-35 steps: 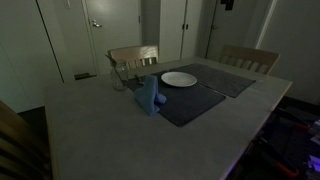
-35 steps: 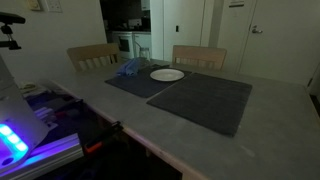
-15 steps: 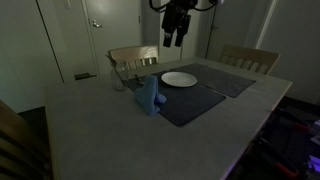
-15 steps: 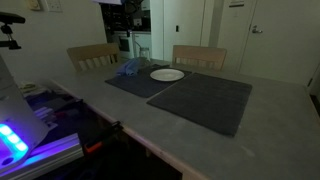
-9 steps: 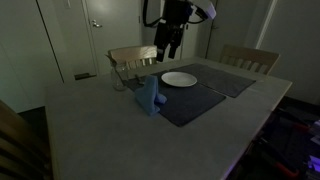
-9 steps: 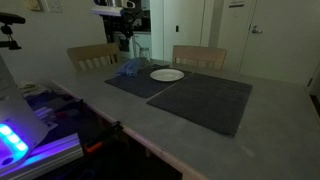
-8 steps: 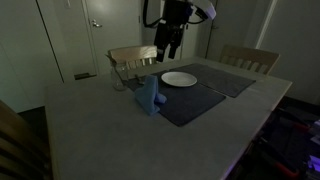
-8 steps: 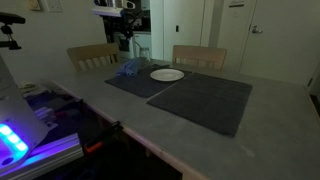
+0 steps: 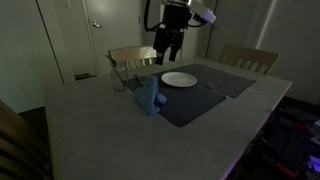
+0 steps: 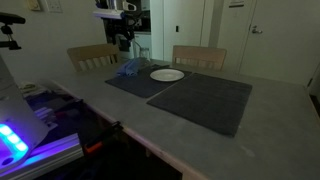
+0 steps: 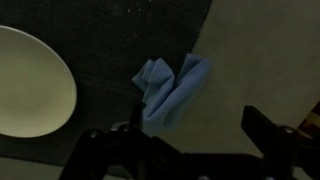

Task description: Use the cloth to wipe the plate

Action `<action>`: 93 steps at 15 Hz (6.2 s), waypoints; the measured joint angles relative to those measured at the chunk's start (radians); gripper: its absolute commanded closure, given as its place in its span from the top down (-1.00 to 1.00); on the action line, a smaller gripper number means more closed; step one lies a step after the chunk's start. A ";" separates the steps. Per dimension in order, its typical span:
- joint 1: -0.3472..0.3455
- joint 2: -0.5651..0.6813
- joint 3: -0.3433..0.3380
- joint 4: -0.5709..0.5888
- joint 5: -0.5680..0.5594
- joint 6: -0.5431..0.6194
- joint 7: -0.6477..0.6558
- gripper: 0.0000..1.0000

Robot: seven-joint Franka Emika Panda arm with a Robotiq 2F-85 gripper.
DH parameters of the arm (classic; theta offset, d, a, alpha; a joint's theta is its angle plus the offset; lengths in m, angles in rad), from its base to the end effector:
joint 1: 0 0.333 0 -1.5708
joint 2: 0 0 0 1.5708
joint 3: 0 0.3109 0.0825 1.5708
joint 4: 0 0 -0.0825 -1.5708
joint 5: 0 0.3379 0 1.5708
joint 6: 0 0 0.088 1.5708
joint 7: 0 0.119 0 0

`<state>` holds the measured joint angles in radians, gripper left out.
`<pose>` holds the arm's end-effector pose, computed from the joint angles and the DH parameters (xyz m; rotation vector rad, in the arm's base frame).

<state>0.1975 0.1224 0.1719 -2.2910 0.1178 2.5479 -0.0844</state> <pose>0.4755 0.1827 0.3289 -2.9764 -0.5384 -0.1828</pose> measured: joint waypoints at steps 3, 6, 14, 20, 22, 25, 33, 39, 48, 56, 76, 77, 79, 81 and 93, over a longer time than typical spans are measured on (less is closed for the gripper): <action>-0.004 0.067 -0.011 0.023 -0.010 0.062 0.055 1.00; -0.005 0.142 -0.019 0.054 -0.011 0.133 0.118 1.00; 0.020 0.302 -0.037 0.147 -0.049 0.206 0.265 1.00; 0.065 0.348 -0.073 0.162 -0.053 0.233 0.351 1.00; 0.082 0.357 -0.089 0.162 -0.053 0.257 0.386 0.46; 0.108 0.363 -0.113 0.161 -0.053 0.281 0.425 0.28; 0.131 0.372 -0.124 0.160 -0.053 0.281 0.442 -0.88; 0.125 0.379 -0.103 0.174 -0.053 0.237 0.390 -0.96; 0.091 0.319 -0.134 0.291 -0.202 0.070 0.278 -0.96; 0.065 0.316 -0.269 0.362 -0.441 0.068 0.273 -0.96; 0.044 0.286 -0.337 0.170 -0.958 0.023 0.682 -0.96; 0.044 0.290 -0.333 0.163 -0.958 0.027 0.713 -0.96; 0.044 0.296 -0.332 0.154 -0.962 0.047 0.792 -0.96; 0.044 0.303 -0.335 0.152 -0.979 0.069 0.901 -0.96; 0.045 0.317 -0.355 0.116 -1.044 0.249 1.367 -0.96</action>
<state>0.2424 0.4394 -0.1835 -2.1751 -0.9264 2.7974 1.2827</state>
